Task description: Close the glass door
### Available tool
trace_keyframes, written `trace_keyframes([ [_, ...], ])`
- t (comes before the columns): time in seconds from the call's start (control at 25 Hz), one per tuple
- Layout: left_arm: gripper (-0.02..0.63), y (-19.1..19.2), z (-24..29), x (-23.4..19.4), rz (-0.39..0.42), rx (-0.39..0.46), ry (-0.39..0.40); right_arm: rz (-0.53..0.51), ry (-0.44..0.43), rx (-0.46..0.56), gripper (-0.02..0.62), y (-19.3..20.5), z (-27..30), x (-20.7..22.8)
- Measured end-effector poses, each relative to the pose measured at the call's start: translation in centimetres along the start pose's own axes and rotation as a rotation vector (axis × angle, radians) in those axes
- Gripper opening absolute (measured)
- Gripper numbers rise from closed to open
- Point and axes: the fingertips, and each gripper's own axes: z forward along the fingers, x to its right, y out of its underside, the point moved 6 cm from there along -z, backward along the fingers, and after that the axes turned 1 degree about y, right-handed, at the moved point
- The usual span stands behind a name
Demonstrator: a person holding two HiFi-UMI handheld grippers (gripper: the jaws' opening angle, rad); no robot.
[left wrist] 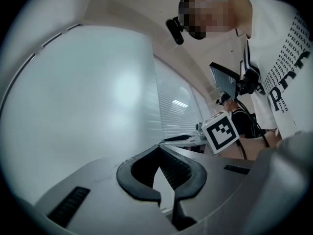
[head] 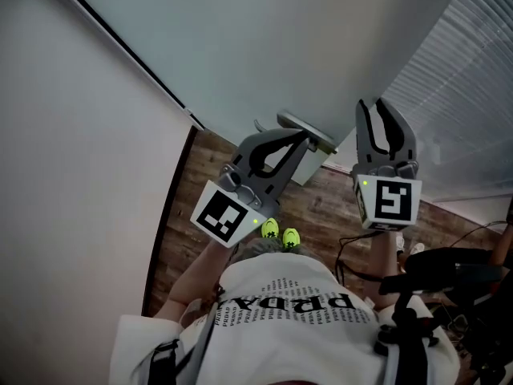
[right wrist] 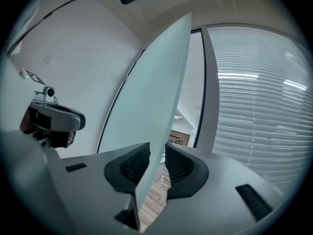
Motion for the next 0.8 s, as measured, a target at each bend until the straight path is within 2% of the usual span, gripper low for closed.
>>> trace_keyframes([
  [0.2,-0.008,-0.5,0.6,-0.8,0.023,0.006,0.013,0.001,0.05,0.007,0.064,0.6,0.7,1.0],
  [0.28,-0.008,-0.7,0.6,-0.5,0.009,0.028,0.013,-0.007,0.047,-0.005,0.064,0.6,0.5,0.6],
  [0.36,-0.008,-0.5,0.2,0.0,-0.002,0.015,0.023,-0.038,0.05,-0.011,0.064,0.3,-0.3,-0.1],
  [0.44,-0.008,-0.4,0.3,0.0,0.008,0.008,0.031,-0.088,0.099,0.035,0.064,-0.8,-1.2,-0.4],
  [0.52,-0.008,-0.3,0.4,-0.1,0.003,0.022,0.027,-0.083,0.123,0.112,0.054,-2.3,-2.6,-1.5],
  [0.6,-0.008,-0.2,0.2,-0.1,-0.004,0.035,0.026,-0.046,0.046,0.173,0.003,-3.6,-3.9,-3.2],
  [0.68,-0.008,-0.1,0.0,-0.1,0.001,0.037,0.025,-0.04,-0.031,0.21,0.001,-4.5,-4.0,-4.6],
  [0.8,-0.008,0.0,0.1,-0.2,0.016,0.04,0.017,-0.122,-0.028,0.185,0.0,-4.3,-2.9,-4.9],
])
